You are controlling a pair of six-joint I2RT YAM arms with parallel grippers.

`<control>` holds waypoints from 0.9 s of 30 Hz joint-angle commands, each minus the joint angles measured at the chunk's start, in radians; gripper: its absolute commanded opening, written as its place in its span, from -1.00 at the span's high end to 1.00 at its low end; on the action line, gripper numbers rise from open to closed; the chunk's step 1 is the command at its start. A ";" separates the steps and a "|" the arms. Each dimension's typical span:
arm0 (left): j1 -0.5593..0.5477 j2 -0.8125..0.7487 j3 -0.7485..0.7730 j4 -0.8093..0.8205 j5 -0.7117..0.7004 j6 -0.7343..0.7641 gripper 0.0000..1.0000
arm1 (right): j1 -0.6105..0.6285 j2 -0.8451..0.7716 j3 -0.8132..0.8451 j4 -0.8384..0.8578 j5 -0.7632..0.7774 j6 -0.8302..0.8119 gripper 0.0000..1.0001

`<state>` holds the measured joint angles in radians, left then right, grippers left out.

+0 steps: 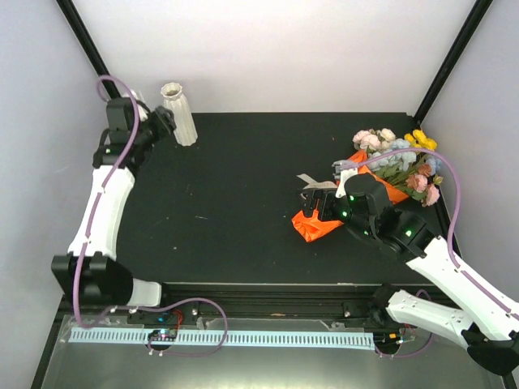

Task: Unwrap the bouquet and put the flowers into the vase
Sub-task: Pick up the vase at the corner of the board.

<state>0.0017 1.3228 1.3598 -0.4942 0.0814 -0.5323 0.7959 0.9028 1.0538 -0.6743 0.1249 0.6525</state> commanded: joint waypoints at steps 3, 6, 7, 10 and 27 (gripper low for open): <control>0.107 0.204 0.166 0.203 0.154 -0.148 -0.26 | 0.004 -0.033 -0.002 0.022 -0.044 -0.028 -1.00; 0.136 0.296 0.227 0.254 0.174 -0.203 -0.18 | 0.005 -0.040 -0.004 0.036 -0.059 -0.030 -1.00; 0.147 0.334 0.262 0.256 0.198 -0.217 -0.15 | 0.004 -0.041 -0.004 0.041 -0.061 -0.032 -1.00; 0.173 0.478 0.403 0.244 0.297 -0.244 -0.11 | 0.004 -0.040 -0.004 0.051 -0.045 -0.031 -1.00; 0.207 0.779 0.691 0.056 0.350 -0.190 -0.04 | 0.004 0.001 0.029 0.024 0.031 -0.045 -1.00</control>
<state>0.1944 2.0731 1.9965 -0.4061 0.4118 -0.7399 0.7959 0.9005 1.0542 -0.6434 0.1215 0.6182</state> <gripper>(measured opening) 0.519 0.999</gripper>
